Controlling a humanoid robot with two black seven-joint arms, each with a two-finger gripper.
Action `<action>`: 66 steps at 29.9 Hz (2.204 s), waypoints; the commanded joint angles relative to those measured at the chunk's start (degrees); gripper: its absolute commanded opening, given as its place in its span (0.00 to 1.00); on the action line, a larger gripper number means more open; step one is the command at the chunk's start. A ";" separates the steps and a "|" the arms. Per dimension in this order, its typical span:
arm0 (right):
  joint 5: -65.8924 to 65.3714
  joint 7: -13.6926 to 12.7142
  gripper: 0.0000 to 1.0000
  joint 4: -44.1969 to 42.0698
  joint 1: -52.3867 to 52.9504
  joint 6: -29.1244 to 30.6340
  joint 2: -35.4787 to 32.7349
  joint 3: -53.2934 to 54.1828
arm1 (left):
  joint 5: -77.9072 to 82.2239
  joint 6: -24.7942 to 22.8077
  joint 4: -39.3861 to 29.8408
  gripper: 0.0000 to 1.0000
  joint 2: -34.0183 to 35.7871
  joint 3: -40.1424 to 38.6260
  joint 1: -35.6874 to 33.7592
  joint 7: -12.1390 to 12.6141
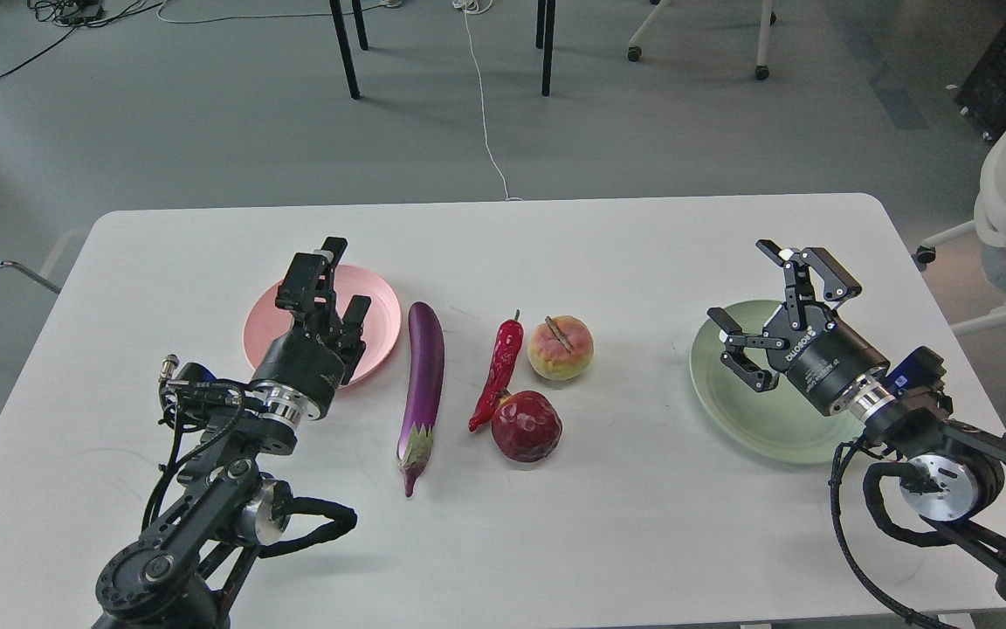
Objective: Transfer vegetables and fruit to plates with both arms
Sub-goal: 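Raise the right gripper and move it toward the peach, then lower the right gripper onto the peach and close it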
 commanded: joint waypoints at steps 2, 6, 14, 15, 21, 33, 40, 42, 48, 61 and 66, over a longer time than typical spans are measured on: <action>0.00 0.00 0.99 0.01 0.00 -0.10 0.09 0.07 | -0.02 -0.12 0.00 1.00 0.01 0.11 -0.03 0.26; -0.26 0.00 0.99 0.01 0.26 -0.10 0.09 0.07 | -0.37 -0.29 0.00 1.00 -0.08 0.11 -0.03 -0.01; -14.64 0.00 0.99 -0.34 11.32 0.16 -3.77 -1.86 | -0.46 -0.38 -0.18 1.00 0.27 0.20 -0.46 -0.27; -19.12 0.00 0.99 -0.61 13.86 0.16 -4.13 -2.47 | -0.46 -0.38 -0.18 1.00 0.27 0.11 -0.55 -0.36; -39.88 0.00 0.99 -0.87 34.33 0.25 -4.13 -19.93 | -0.46 -0.38 -0.26 1.00 0.36 0.11 -0.64 -0.27; -64.14 0.00 0.99 -13.96 54.75 -8.44 16.15 -52.65 | -0.46 0.06 -0.79 1.00 0.53 -0.15 -0.55 -0.27; -66.45 0.00 0.99 -20.82 55.29 -11.52 26.35 -62.68 | -0.46 0.15 -0.97 1.00 0.53 -0.59 -0.55 -0.18; -66.36 0.00 0.99 -22.31 54.76 -11.61 28.38 -63.04 | -0.46 0.15 -0.97 1.00 0.53 -0.59 -0.55 -0.27; -66.36 0.00 0.99 -27.23 52.47 -12.31 32.78 -64.70 | -0.46 0.15 -1.06 1.00 0.71 -0.68 -0.55 -0.18; -66.27 0.00 0.99 -30.05 50.10 -14.60 34.36 -68.75 | -0.46 0.06 -1.14 1.00 1.06 -0.77 -0.55 -0.36; -66.18 0.00 0.99 -29.88 49.92 -14.86 34.36 -68.57 | -0.46 0.06 -1.06 1.00 1.15 -0.77 -0.64 -0.27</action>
